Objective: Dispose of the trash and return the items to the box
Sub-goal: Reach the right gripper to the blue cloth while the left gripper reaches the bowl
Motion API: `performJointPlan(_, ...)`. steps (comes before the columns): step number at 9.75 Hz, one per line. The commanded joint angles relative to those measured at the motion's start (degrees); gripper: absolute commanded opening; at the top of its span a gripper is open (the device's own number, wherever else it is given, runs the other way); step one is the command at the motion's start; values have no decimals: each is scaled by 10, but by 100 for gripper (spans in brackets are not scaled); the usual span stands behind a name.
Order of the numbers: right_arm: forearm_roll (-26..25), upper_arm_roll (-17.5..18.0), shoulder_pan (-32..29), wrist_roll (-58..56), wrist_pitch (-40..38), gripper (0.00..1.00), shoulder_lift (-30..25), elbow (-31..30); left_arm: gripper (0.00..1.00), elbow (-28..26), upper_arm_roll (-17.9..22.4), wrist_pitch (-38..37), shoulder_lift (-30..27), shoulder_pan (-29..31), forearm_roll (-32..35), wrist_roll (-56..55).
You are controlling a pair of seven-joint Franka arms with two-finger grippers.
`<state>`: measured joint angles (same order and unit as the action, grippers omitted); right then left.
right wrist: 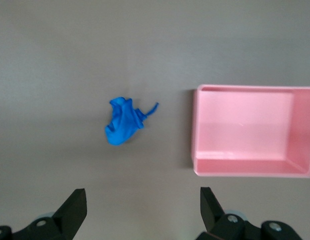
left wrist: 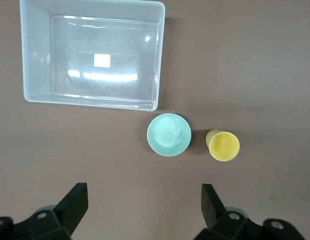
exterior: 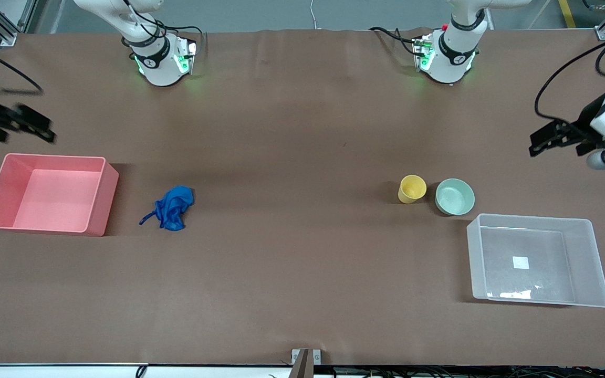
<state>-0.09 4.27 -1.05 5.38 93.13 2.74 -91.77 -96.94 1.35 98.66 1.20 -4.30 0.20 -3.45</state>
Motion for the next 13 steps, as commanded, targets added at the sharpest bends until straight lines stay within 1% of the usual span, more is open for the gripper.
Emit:
performJointPlan(1, -24, 48, 1, 77, 127, 100, 14, -132, 100, -201, 6, 137, -51, 3, 7, 6)
performJointPlan(2, -39, 50, 3, 79, 188, 100, 29, -182, 99, -237, 7, 180, -47, 4, 7, 6)
performJointPlan(3, -40, 50, 4, 78, 270, 100, 49, -234, 100, -270, 7, 220, -32, 4, 7, 6)
performJointPlan(4, -41, 50, 12, 79, 377, 100, 82, -282, 100, -299, 8, 265, -6, 10, 7, 6)
performJointPlan(5, -47, 50, 15, 80, 457, 100, 121, -306, 100, -317, 8, 317, 24, 11, 7, 6)
performJointPlan(6, -61, 50, 15, 80, 497, 100, 157, -310, 100, -329, 8, 363, 58, 11, 7, 5)
performJointPlan(8, -72, 49, 15, 81, 521, 100, 190, -311, 99, -378, 7, 495, 113, 11, 7, 1)
performJointPlan(9, -72, 49, 17, 88, 550, 100, 211, -312, 99, -378, 7, 527, 146, 11, 7, -8)
performJointPlan(10, -78, 49, 20, 96, 559, 96, 221, -315, 95, -378, 6, 558, 171, 10, 7, -8)
performJointPlan(11, -91, 49, 18, 96, 558, 82, 223, -315, 91, -378, 5, 584, 191, 8, 7, -9)
performJointPlan(12, -95, 49, 19, 96, 558, 56, 229, -317, 78, -378, 5, 595, 203, 8, 8, -9)
performJointPlan(13, -96, 50, 21, 96, 554, 28, 232, -317, 52, -378, 4, 597, 206, 8, 7, -9)
